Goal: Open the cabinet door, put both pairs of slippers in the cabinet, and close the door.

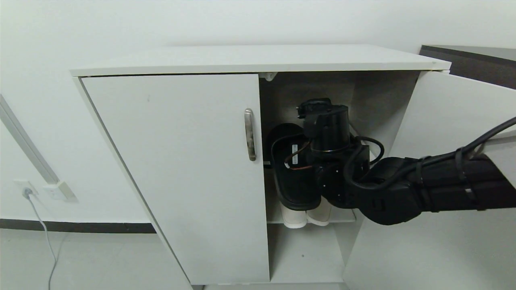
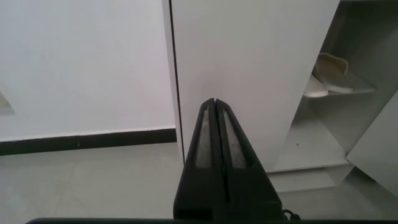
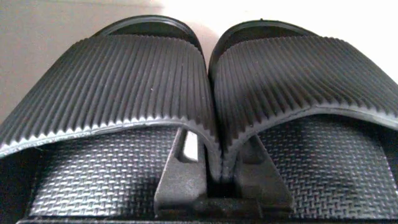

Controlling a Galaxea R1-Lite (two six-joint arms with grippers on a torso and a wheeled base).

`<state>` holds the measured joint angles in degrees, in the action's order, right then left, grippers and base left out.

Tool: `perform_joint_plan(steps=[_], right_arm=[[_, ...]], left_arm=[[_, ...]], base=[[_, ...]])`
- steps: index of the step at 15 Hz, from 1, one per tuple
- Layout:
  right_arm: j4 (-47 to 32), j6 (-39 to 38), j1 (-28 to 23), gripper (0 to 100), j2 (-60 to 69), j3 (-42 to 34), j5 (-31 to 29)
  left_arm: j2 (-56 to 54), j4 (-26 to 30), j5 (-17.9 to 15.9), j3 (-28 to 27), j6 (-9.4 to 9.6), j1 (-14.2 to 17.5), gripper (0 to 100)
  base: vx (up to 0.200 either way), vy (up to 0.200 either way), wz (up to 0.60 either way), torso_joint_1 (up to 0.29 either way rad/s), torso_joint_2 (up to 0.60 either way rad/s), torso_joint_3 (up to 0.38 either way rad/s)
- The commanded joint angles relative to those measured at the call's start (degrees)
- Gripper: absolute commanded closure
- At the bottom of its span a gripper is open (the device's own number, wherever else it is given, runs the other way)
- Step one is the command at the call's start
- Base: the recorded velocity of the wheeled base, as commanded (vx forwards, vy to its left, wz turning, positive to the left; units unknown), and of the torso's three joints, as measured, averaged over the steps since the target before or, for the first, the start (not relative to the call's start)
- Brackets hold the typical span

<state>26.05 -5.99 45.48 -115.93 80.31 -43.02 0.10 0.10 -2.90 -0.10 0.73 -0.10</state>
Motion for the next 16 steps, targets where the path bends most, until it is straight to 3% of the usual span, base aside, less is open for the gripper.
perform_joint_plan(steps=[1,7,16], right_arm=[[0.49,0.98,-1.80,100,-3.07,2.48,0.66],[-6.01,0.62,-6.28,100,-8.52,13.20,1.71],[-17.44,-0.87,-7.60,100,-13.71,30.34,3.65]], left_arm=[[0.08,-0.01,0.00,0.01,-0.03,0.01,100],[0.08,-0.01,0.00,0.01,0.06,0.01,100],[0.08,-0.01,0.70,0.01,-0.03,0.01,100]], base=[[0.000,0.000,0.00,0.000,0.00,0.000],[0.000,0.000,0.00,0.000,0.00,0.000],[0.000,0.000,0.00,0.000,0.00,0.000]])
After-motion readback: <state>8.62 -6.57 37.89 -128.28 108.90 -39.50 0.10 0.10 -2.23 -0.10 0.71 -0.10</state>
